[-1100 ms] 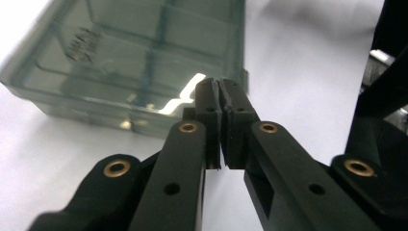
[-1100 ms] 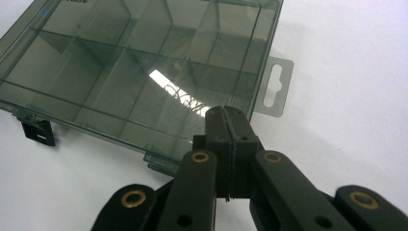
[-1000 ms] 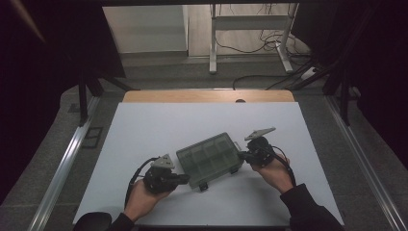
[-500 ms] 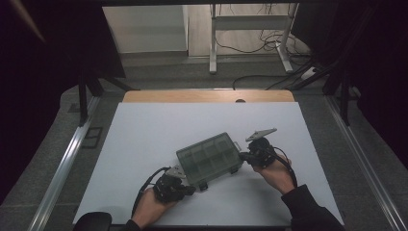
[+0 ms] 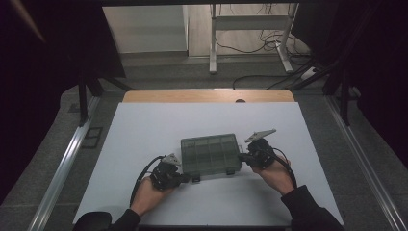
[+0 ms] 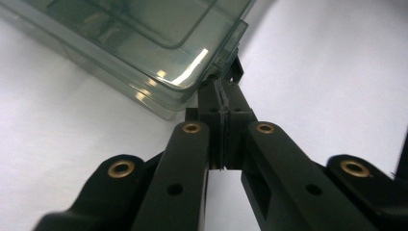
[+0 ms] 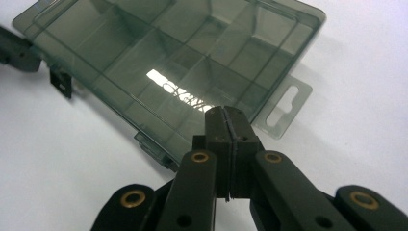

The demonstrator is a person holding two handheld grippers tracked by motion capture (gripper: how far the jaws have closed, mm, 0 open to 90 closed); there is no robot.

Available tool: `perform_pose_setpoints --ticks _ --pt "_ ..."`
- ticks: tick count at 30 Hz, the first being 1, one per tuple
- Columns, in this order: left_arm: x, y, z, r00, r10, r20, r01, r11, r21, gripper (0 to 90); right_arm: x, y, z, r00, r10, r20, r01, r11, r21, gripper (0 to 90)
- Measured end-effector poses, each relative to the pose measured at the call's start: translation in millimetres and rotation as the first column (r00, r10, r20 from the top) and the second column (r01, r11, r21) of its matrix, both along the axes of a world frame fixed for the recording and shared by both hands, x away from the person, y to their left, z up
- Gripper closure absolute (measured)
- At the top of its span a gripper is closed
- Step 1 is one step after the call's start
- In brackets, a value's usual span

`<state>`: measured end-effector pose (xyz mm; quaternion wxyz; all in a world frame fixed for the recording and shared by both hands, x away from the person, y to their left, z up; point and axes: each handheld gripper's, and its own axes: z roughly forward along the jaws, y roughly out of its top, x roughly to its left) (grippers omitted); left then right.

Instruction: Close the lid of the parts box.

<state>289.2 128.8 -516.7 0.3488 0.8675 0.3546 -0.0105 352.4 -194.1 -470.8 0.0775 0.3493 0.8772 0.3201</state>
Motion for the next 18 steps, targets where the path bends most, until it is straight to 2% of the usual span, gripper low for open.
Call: perform_pose_setpoints --ticks 7,18 --pt "9.7 6.7 0.6 0.9998 0.019 0.003 -0.019 0.9998 0.003 89.8 0.2 1.2 -0.3 1.0 0.002 -0.001 -0.002 1.0 0.003 88.7" --pt "11.4 6.8 0.9 0.9995 0.029 0.013 -0.029 0.9995 0.01 89.7 0.3 2.0 -0.5 1.0 -0.002 0.001 0.002 1.0 0.002 88.5"
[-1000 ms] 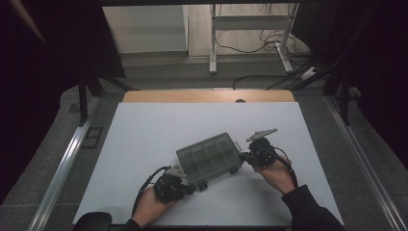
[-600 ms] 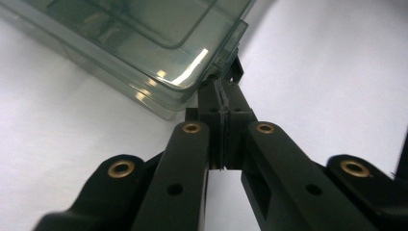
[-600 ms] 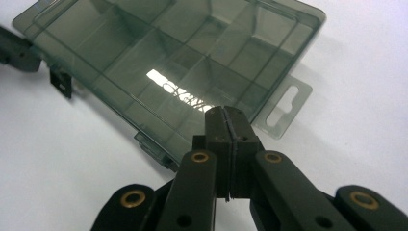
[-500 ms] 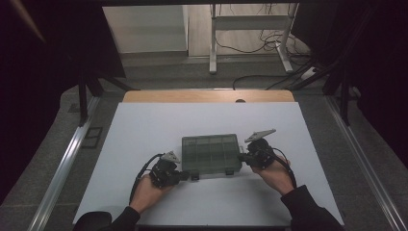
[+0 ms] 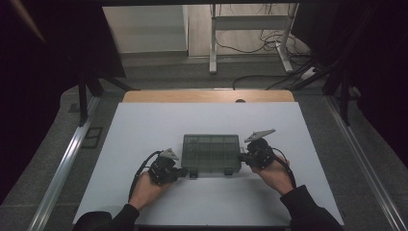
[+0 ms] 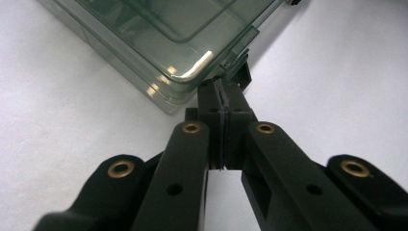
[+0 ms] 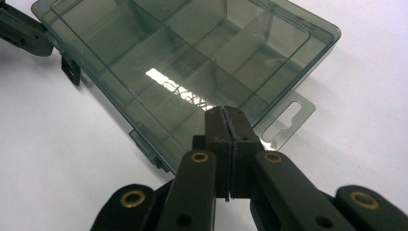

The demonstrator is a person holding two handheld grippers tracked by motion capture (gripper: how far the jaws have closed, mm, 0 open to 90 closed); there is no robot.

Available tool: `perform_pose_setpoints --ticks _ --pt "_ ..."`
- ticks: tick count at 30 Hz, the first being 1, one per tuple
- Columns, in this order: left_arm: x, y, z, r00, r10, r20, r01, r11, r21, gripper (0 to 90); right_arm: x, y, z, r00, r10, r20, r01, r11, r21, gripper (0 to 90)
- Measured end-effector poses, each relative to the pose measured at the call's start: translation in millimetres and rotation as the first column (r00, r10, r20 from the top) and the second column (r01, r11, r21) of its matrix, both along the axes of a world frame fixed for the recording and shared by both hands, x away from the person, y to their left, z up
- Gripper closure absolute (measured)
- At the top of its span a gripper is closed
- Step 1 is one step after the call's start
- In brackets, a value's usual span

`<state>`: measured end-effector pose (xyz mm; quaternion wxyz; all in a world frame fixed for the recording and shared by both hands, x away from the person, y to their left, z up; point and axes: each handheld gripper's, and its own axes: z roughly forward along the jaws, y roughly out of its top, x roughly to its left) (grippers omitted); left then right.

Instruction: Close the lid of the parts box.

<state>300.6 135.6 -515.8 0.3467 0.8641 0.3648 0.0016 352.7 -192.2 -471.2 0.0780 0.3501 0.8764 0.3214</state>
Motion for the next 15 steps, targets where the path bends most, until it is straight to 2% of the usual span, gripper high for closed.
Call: perform_pose_setpoints --ticks 9,15 --pt "-5.8 -4.6 2.9 0.9998 -0.019 -0.001 0.019 0.9997 0.013 85.6 -0.2 -1.3 1.5 1.0 -0.008 0.006 0.008 1.0 0.004 82.5" --pt "-9.4 1.4 9.1 0.9998 -0.005 0.022 0.005 1.0 0.004 75.0 -3.3 -3.8 6.8 0.999 -0.023 0.039 0.022 1.0 0.02 71.9"
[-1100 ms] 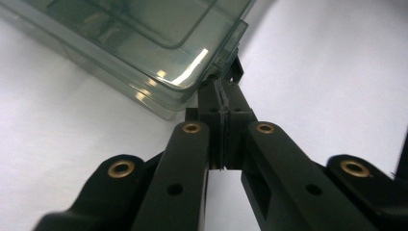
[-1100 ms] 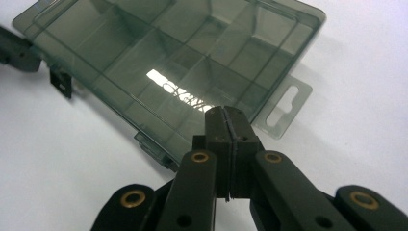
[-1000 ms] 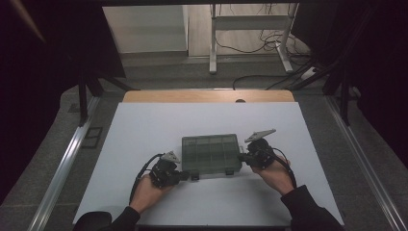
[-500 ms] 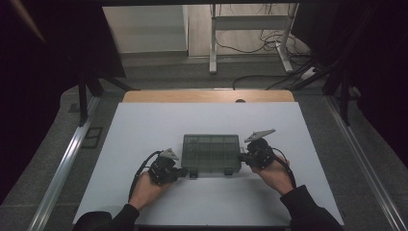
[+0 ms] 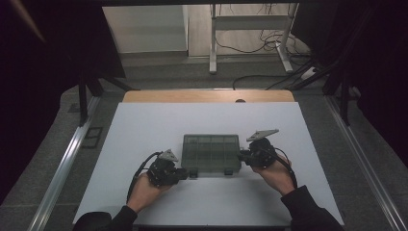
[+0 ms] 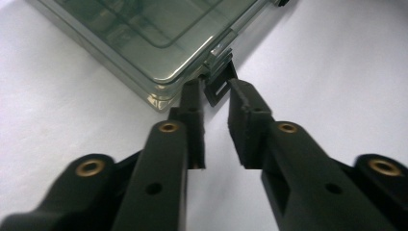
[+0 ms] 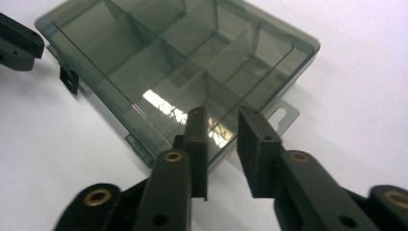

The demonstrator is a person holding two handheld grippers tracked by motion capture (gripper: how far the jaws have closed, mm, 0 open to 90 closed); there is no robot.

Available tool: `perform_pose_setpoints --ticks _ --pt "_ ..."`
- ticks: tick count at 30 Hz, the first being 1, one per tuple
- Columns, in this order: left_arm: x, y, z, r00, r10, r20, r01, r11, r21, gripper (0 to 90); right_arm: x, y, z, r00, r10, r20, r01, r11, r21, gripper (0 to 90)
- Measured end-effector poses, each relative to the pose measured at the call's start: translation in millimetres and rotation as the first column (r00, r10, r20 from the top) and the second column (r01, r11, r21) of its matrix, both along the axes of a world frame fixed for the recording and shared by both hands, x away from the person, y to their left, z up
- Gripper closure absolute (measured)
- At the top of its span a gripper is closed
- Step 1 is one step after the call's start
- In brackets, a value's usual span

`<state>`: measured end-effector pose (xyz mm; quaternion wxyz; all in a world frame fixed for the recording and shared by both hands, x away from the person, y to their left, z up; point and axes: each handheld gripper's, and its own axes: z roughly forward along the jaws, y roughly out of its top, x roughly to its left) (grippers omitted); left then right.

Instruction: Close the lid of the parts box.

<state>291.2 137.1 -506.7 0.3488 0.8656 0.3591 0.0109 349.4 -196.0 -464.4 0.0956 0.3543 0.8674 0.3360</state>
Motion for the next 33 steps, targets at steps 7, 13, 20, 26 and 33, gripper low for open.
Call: perform_pose_setpoints --ticks 7,13,20,26,33 --pt "-4.3 9.1 7.1 0.9999 0.009 0.014 -0.009 0.9998 -0.02 63.2 -5.4 -4.2 5.2 0.9996 0.011 0.027 -0.012 1.0 0.019 58.8" --pt "-8.2 19.9 15.2 0.9986 0.031 0.043 -0.029 0.9991 -0.031 56.1 -12.9 -10.8 10.2 0.9978 0.007 0.066 -0.008 1.0 0.018 50.4" --pt "-12.7 33.5 24.6 0.9951 0.065 0.074 -0.062 0.9975 -0.035 46.1 -23.7 -20.9 14.8 0.9937 0.01 0.111 -0.01 1.0 -0.001 44.0" --pt "-16.4 41.3 31.0 0.9909 0.082 0.107 -0.08 0.9965 -0.025 37.3 -31.4 -33.0 15.9 0.9935 0.005 0.114 -0.005 1.0 0.0 39.3" --pt "-21.8 53.5 37.2 0.9829 0.116 0.144 -0.113 0.9932 -0.027 27.8 -41.1 -48.7 17.3 0.9928 -0.011 0.119 0.011 1.0 0.006 34.9"
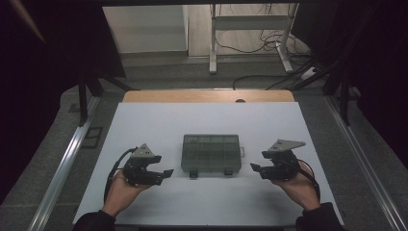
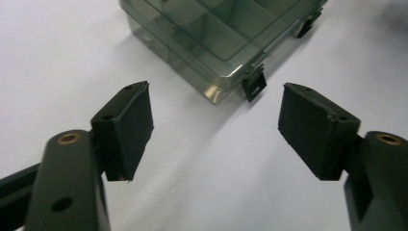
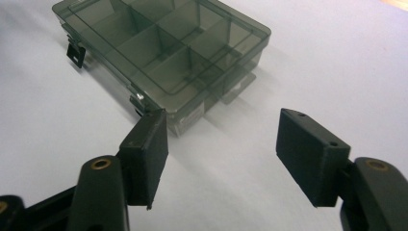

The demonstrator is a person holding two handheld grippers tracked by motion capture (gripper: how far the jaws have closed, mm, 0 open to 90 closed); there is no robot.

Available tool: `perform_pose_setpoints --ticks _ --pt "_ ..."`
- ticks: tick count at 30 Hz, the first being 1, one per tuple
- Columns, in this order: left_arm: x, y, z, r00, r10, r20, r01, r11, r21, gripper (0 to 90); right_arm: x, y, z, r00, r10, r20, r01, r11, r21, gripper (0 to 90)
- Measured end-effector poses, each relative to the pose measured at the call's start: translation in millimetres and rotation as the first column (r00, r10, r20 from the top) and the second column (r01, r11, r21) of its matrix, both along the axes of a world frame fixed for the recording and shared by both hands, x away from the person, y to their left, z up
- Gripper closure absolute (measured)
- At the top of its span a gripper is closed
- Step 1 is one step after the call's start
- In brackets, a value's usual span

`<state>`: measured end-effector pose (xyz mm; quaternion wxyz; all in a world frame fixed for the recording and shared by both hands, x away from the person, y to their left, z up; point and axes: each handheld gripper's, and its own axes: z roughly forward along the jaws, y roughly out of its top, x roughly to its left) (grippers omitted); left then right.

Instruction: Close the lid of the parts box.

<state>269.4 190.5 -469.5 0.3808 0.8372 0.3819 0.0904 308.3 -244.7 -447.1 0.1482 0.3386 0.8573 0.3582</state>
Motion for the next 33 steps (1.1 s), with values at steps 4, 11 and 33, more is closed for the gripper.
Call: perform_pose_setpoints --ticks 4,11,33 --pt "-4.5 9.4 2.4 0.9995 0.027 0.014 -0.027 0.9996 0.004 22.9 -5.6 -8.1 0.6 0.9999 -0.01 0.0 0.01 1.0 0.01 32.4" --pt "-11.5 23.1 3.1 0.9983 0.055 0.02 -0.055 0.9985 0.002 17.8 -15.3 -21.4 1.4 0.9992 -0.039 0.01 0.039 0.999 0.028 28.0" --pt "-37.7 53.9 -4.6 0.9907 0.134 0.019 -0.134 0.9908 -0.02 4.8 -43.9 -55.6 -2.2 0.9892 -0.146 0.01 0.145 0.987 0.075 16.7"
